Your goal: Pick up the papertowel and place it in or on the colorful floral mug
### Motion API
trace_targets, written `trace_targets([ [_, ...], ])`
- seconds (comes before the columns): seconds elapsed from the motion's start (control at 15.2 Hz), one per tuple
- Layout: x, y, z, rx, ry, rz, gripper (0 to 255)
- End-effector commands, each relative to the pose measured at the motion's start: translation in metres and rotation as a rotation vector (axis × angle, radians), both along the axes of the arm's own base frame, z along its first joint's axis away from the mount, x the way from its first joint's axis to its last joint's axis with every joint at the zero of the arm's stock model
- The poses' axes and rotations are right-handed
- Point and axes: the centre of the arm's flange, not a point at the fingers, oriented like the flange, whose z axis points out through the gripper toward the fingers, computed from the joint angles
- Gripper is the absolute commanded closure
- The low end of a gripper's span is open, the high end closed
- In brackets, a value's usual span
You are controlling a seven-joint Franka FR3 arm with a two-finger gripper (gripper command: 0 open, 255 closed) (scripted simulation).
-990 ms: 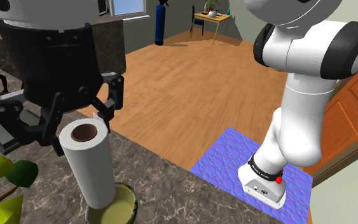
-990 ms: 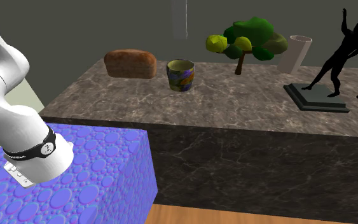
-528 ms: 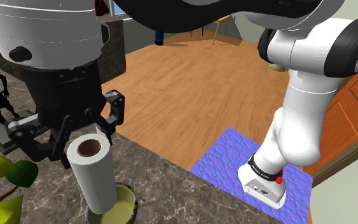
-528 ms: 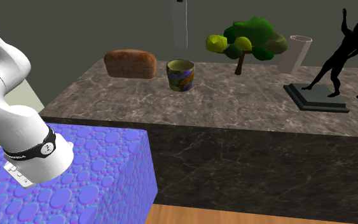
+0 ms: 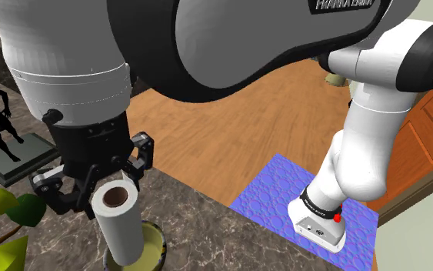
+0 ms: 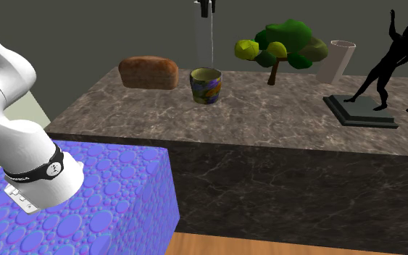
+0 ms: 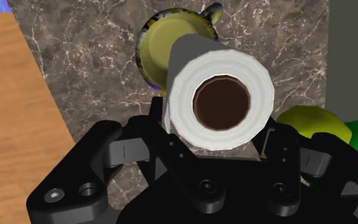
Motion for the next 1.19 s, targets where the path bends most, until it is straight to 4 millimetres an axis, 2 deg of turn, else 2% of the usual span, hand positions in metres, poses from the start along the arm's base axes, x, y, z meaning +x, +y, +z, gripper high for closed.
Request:
trace_targets([
  [0.0,0.000,0.000,-0.011,0.000,0.000,0.000,255],
  [0.33,0.000,0.000,-0.038,0.000,0.000,0.000,255],
  [0.86,0.000,0.000,-0.038,0.000,0.000,0.000,255],
  [0.92,0.000,0.000,-0.038,0.000,0.000,0.000,0],
  [1.12,0.000,0.000,-0.038,0.000,0.000,0.000,0],
])
